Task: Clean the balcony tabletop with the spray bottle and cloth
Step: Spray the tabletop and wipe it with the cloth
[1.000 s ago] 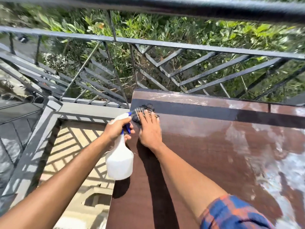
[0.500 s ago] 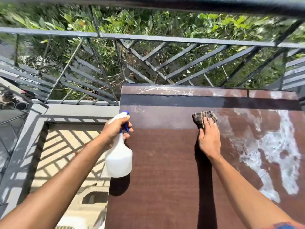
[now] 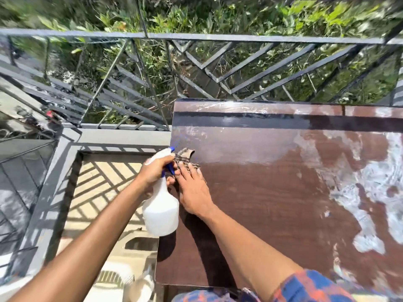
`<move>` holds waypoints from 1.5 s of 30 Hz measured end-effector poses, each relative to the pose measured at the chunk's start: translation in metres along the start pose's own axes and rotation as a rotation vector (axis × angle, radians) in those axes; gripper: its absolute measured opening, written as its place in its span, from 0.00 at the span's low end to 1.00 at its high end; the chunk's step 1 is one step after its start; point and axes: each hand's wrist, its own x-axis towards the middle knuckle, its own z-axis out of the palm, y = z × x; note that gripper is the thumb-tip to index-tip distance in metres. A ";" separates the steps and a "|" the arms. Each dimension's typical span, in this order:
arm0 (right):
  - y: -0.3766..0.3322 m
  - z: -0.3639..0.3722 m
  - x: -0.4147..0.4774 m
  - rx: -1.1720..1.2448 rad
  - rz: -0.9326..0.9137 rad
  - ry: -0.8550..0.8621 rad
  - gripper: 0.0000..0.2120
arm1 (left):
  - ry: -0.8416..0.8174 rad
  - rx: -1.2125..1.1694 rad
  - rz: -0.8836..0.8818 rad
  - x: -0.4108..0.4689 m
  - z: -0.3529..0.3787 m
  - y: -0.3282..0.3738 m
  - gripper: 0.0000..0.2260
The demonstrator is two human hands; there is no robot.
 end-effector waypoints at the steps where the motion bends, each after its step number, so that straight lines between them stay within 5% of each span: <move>1: 0.002 0.003 -0.011 -0.021 -0.078 -0.037 0.31 | 0.024 -0.002 -0.005 -0.003 -0.004 -0.005 0.08; 5: 0.046 -0.007 -0.059 -0.112 -0.205 -0.018 0.31 | 0.054 0.047 -0.034 -0.011 -0.013 -0.018 0.08; 12: 0.147 -0.040 -0.142 0.004 0.728 0.384 0.27 | 0.056 0.087 -0.076 -0.027 -0.011 -0.032 0.11; 16: 0.111 -0.019 -0.139 0.021 0.895 0.454 0.30 | 0.039 0.080 -0.091 -0.041 -0.011 -0.038 0.11; 18: 0.073 -0.005 -0.117 0.003 0.795 0.414 0.31 | 0.035 0.093 -0.078 -0.048 -0.011 -0.041 0.09; 24: -0.038 0.041 -0.089 -0.026 -0.019 0.001 0.31 | 0.035 0.096 -0.011 -0.064 -0.020 -0.059 0.08; 29: -0.012 0.038 -0.146 -0.048 -0.384 -0.144 0.30 | 0.046 0.127 -0.085 -0.077 -0.017 -0.072 0.13; 31: 0.022 0.022 -0.175 -0.052 -0.360 -0.141 0.29 | 0.050 0.159 -0.089 -0.081 -0.015 -0.079 0.13; 36: 0.131 -0.030 -0.263 0.012 0.214 0.069 0.28 | 0.087 0.191 -0.057 -0.097 0.008 -0.094 0.11; 39: 0.157 -0.041 -0.308 0.013 0.387 0.117 0.29 | 0.106 0.166 -0.031 -0.109 0.026 -0.104 0.11; 42: 0.138 -0.021 -0.320 0.017 0.331 0.131 0.27 | 0.110 0.192 -0.007 -0.123 0.041 -0.114 0.12; 45: 0.102 0.000 -0.301 0.010 -0.025 0.026 0.25 | 0.130 0.193 0.005 -0.138 0.050 -0.127 0.14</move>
